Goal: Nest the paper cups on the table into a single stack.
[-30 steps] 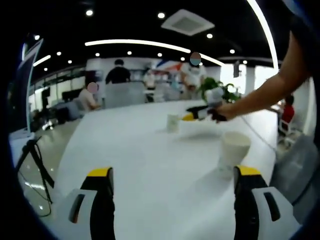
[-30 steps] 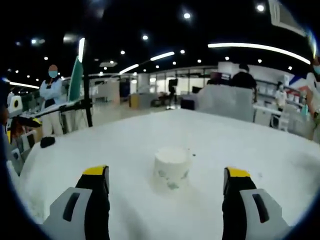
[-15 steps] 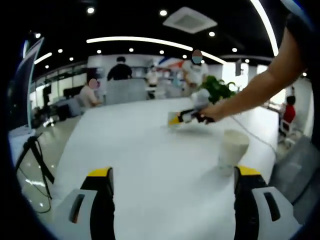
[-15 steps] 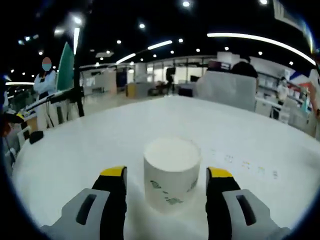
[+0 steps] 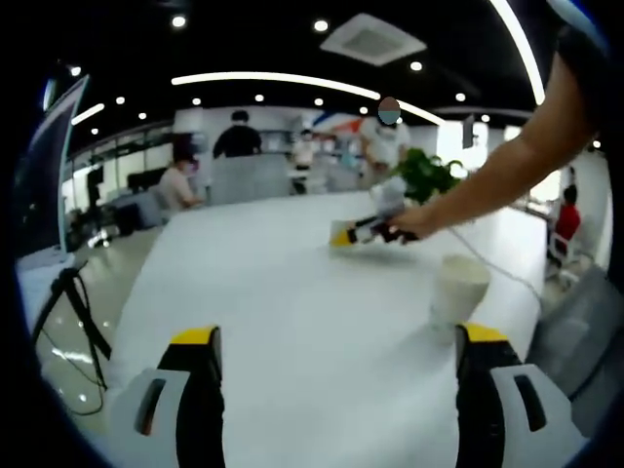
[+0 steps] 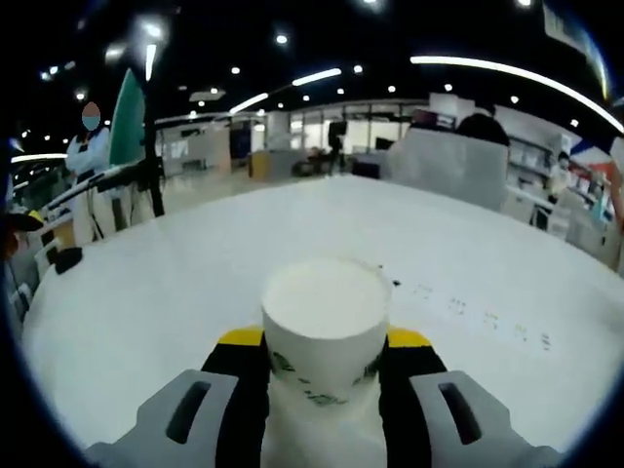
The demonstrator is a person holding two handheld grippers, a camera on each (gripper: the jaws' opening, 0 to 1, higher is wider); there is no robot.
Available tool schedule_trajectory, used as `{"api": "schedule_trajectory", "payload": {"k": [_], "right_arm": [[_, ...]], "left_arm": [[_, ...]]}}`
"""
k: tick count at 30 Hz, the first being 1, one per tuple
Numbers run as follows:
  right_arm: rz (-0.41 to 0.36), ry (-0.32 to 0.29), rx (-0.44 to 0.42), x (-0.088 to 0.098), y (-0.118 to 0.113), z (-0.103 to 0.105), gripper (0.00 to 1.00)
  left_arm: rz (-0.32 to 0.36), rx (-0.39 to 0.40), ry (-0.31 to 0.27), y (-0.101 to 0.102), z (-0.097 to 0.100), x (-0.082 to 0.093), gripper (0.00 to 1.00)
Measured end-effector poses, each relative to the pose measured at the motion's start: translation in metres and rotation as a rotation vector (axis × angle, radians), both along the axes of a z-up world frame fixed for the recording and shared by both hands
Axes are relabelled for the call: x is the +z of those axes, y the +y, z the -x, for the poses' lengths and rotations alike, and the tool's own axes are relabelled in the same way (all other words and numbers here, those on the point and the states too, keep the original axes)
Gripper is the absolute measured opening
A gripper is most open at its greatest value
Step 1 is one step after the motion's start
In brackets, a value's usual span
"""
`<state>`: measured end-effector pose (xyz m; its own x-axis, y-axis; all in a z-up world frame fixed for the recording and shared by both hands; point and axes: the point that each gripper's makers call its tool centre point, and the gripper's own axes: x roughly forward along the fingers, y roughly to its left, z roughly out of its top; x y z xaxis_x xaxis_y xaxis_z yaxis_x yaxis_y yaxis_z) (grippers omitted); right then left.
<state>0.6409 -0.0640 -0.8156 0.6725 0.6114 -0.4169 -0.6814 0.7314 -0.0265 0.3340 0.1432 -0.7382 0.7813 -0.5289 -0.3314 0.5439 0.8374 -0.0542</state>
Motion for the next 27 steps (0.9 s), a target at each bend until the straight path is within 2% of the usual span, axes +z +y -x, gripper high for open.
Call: {"api": "schedule_trajectory", "payload": {"k": [7, 16, 27], "right_arm": [[-0.009, -0.015, -0.007, 0.011, -0.002, 0.000, 0.40], [-0.045, -0.032, -0.007, 0.035, 0.000, -0.004, 0.39], [-0.041, -0.037, -0.001, 0.053, -0.006, -0.008, 0.38]], "left_arm": [[0.003, -0.006, -0.001, -0.002, -0.001, 0.002, 0.98], [-0.002, -0.019, -0.007, -0.003, -0.001, 0.006, 0.98], [0.000, -0.027, -0.009, -0.006, -0.003, 0.008, 0.98]]}}
